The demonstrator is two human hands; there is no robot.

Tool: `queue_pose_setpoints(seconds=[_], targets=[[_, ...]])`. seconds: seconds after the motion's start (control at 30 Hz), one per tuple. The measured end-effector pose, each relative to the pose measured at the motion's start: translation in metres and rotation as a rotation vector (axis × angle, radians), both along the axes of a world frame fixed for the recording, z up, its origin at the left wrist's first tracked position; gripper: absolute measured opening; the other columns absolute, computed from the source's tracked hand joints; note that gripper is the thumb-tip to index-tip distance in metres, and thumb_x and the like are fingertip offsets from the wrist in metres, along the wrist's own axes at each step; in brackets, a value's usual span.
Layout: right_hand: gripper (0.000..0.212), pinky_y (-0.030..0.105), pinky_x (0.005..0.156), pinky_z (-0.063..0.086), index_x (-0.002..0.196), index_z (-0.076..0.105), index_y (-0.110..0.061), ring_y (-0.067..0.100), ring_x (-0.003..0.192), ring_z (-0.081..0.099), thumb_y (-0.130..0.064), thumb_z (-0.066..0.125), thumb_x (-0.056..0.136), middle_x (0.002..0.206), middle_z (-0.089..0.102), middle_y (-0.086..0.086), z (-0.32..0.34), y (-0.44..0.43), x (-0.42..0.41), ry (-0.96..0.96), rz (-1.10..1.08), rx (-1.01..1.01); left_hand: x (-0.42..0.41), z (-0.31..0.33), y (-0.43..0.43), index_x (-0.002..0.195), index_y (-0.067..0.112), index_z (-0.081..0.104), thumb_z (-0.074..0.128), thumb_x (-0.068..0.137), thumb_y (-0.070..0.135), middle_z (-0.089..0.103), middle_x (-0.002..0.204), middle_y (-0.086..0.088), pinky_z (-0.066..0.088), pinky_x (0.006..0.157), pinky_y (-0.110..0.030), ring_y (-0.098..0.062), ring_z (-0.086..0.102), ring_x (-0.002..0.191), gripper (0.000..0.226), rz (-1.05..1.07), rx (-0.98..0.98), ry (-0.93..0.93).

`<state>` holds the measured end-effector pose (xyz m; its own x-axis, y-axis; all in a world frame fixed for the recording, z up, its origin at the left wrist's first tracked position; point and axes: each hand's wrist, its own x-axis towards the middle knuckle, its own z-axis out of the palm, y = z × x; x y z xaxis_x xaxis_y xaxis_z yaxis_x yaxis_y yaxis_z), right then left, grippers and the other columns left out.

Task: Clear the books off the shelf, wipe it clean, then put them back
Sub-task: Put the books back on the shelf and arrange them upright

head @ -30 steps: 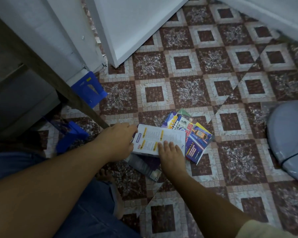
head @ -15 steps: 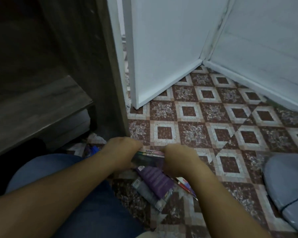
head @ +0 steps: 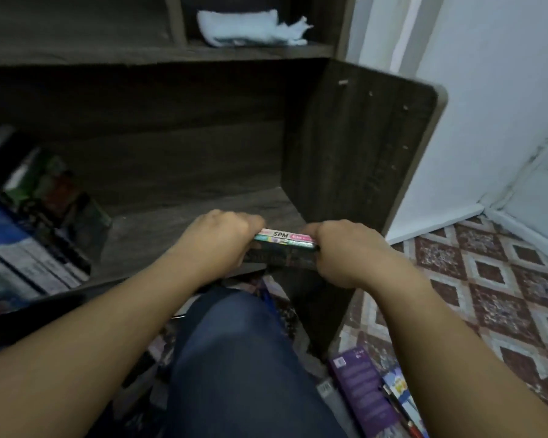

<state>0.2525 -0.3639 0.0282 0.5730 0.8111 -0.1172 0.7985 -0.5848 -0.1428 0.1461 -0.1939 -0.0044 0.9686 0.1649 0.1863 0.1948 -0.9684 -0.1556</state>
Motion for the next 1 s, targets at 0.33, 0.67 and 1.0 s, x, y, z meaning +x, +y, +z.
queue_pose_setpoints(seconds=[0.33, 0.67, 1.0], targets=[[0.054, 0.037, 0.099, 0.038, 0.146, 0.033, -0.039, 0.021, 0.122, 0.053, -0.021, 0.046, 0.097, 0.141, 0.051, -0.003, -0.035, 0.173, -0.025, -0.333, 0.339, 0.229, -0.084, -0.012, 0.11, 0.097, 0.019, 0.064, 0.073, 0.07, 0.015, 0.067, 0.081, -0.003, 0.048, 0.053, -0.032, -0.028, 0.065, 0.068, 0.029, 0.424, 0.143, -0.15], [0.059, 0.049, 0.109, 0.032, 0.149, 0.026, -0.031, 0.028, 0.135, 0.039, -0.017, 0.047, 0.096, 0.15, 0.039, 0.002, -0.109, 0.26, -0.038, -0.284, 0.4, 0.096, -0.101, -0.095, 0.188, 0.087, -0.001, 0.07, 0.067, 0.057, 0.0, 0.065, 0.067, -0.013, 0.048, 0.046, -0.031, -0.028, 0.061, 0.051, 0.031, 0.357, 0.284, -0.232], [0.069, 0.041, 0.099, 0.041, 0.151, 0.018, -0.037, 0.028, 0.13, 0.044, -0.03, 0.057, 0.095, 0.154, 0.03, 0.002, -0.161, 0.28, -0.022, -0.102, 0.445, -0.256, -0.093, -0.137, 0.218, 0.151, 0.023, 0.024, 0.05, 0.09, 0.06, 0.022, 0.158, -0.006, 0.033, 0.11, -0.038, -0.026, 0.03, 0.142, 0.076, 0.508, -0.352, 0.35]])
